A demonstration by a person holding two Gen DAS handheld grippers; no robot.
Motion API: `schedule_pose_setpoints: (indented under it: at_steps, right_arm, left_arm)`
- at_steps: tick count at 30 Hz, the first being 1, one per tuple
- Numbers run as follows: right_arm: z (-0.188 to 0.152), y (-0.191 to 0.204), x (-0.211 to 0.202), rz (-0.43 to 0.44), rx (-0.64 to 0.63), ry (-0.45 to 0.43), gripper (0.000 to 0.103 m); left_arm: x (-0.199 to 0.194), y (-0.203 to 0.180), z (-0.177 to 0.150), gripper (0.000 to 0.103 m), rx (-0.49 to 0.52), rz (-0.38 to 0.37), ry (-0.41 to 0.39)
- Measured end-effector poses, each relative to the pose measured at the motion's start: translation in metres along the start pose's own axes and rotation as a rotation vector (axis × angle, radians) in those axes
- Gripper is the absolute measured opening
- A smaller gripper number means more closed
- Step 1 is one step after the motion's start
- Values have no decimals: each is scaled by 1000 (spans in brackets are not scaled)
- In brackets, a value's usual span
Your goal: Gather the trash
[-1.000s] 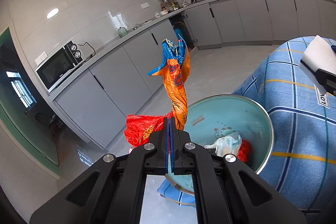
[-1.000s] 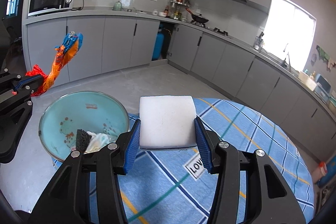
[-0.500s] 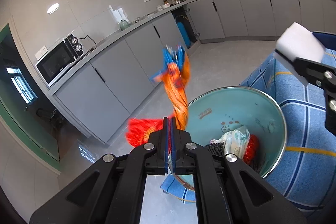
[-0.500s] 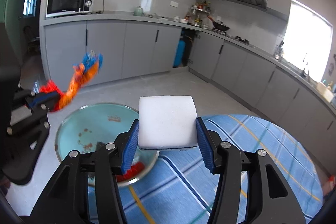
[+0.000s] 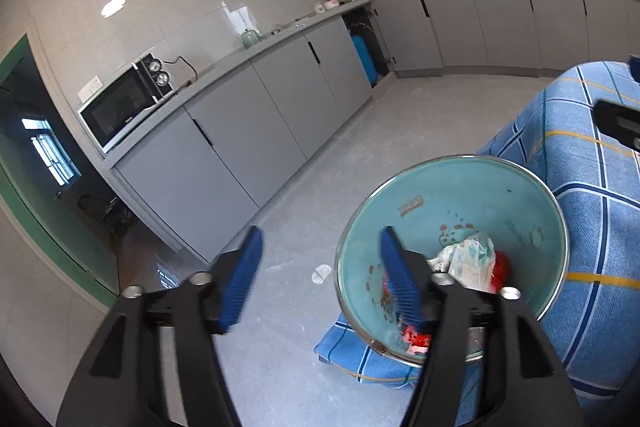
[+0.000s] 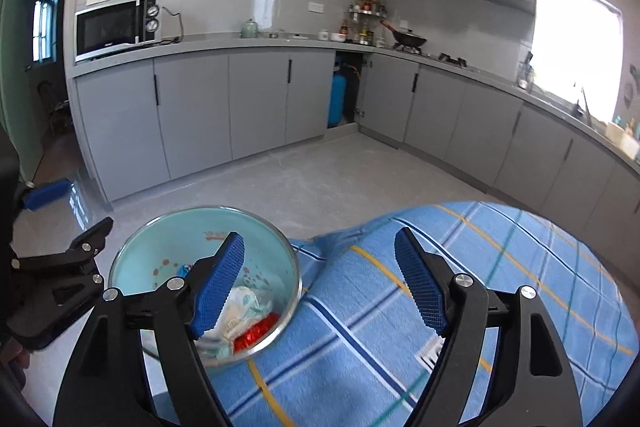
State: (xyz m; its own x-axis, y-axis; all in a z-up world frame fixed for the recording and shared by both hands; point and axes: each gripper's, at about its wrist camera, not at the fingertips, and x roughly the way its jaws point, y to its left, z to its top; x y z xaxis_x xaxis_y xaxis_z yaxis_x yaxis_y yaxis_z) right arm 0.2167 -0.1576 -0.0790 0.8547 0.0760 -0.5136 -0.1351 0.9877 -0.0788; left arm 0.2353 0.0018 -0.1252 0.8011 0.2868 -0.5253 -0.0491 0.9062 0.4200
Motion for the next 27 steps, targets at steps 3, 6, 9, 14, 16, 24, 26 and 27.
schedule_pose_setpoints:
  at_steps: [3,6,9,14,16,24,26,27]
  right_arm:
    - [-5,-5,-18,-18,25,-11,82]
    - [-9,-7,-38,-32,38,-28,82]
    - [-11,-6,-59,-39,46,-51,82]
    - [-10,-3,-91,-49,46,-100,85]
    - [-12,-2,-100,-55,38,-113,85]
    - [-8,1,-123,-71,25,-149,86]
    - [-6,0,-125,-69,22,-152,86]
    - [-6,0,-126,-70,20,-154,86]
  left_arm:
    - [-10,4,-3,66,-17,-2,-12]
    - [-23,5,-5,70,-28,-5,-32]
    - [-36,11,-6,77,-50,-8,-56]
    - [-62,19,-4,78,-81,-23,-106]
    - [-71,22,-2,79,-90,-28,-124]
    - [-98,31,5,83,-112,-32,-185]
    - [-102,33,7,84,-117,-32,-195]
    - [-104,33,8,84,-118,-32,-198]
